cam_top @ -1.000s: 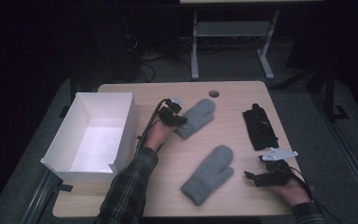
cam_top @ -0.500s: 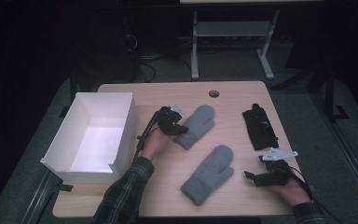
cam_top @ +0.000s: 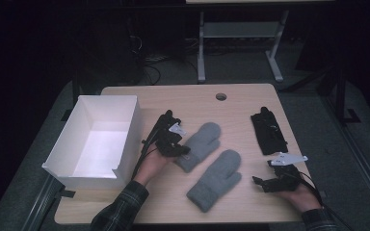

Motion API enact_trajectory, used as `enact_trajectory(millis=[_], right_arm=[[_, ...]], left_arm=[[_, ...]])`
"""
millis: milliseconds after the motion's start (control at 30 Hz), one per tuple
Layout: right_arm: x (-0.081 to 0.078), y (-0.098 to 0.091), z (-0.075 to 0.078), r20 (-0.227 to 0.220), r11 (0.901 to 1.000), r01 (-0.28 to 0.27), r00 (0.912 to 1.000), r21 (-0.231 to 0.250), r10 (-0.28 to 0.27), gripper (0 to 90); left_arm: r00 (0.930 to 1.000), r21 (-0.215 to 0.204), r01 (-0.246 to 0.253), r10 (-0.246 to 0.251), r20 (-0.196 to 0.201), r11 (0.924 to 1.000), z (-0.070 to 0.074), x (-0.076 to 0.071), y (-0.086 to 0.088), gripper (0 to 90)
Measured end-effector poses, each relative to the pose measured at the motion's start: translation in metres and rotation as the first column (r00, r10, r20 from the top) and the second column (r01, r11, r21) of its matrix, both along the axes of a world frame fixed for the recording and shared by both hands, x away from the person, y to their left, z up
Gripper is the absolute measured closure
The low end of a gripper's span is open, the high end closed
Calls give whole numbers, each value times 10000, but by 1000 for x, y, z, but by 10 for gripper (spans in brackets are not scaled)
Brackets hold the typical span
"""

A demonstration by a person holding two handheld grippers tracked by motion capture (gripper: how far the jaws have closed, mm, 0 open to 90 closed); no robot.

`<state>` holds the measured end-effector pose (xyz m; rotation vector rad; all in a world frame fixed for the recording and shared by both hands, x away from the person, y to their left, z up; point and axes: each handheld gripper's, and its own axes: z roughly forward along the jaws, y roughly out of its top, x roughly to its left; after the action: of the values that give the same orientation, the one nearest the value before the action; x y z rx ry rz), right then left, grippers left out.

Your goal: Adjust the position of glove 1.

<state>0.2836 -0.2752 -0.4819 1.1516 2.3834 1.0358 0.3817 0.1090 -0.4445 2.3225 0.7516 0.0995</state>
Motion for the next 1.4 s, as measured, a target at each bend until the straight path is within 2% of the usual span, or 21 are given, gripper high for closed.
enact_trajectory(millis=[300,333,500,533,567,667,700,767,800,867,933,1000,1067,1233,1400], right_arm=[[0,0,0,0,10000,1,10000,0,-1,112],[0,0,0,6,10000,8,10000,11,-8,112],[0,0,0,6,10000,6,10000,19,-6,112],[0,0,0,28,10000,2,10000,-12,-2,112],[0,0,0,44,10000,-2,10000,1,2,112],[0,0,0,32,10000,-8,10000,12,8,112],[0,0,0,32,10000,-8,10000,12,8,112],[1,0,0,46,10000,-22,10000,9,22,112],[1,0,0,52,10000,-27,10000,8,27,112],[1,0,0,51,10000,-33,10000,10,33,112],[1,0,0,51,10000,-33,10000,9,33,112],[1,0,0,49,10000,-30,10000,9,30,112],[1,0,0,48,10000,-31,10000,4,31,112],[1,0,0,50,10000,-25,10000,8,25,112],[1,0,0,53,10000,-27,10000,12,27,112]], left_arm=[[9992,-35,282,-283,-290,9996,1,-26,17,896],[9991,32,334,-333,-247,9994,2,-33,20,896],[9983,39,475,-474,-326,9989,2,-45,28,896],[9985,100,505,-502,-207,9987,4,-48,30,895],[9990,-88,415,-416,-155,9991,5,-49,30,874],[9997,-437,232,-231,31,9988,9,-48,29,723],[9998,-500,148,-140,158,9986,12,-47,28,723],[9991,-583,52,-27,426,9983,14,-46,24,657],[9984,-486,169,-143,540,9987,13,-44,20,640],[9986,-548,120,-91,526,9984,12,-43,13,611],[9978,-402,187,-161,643,9990,11,-42,9,581],[9964,-263,172,-149,833,9995,10,-39,6,571],[9964,-258,130,-108,843,9996,8,-36,4,563],[9983,-96,147,-141,564,9998,-1,-29,3,561],[9993,-97,131,-128,350,9999,-10,-27,2,611]])
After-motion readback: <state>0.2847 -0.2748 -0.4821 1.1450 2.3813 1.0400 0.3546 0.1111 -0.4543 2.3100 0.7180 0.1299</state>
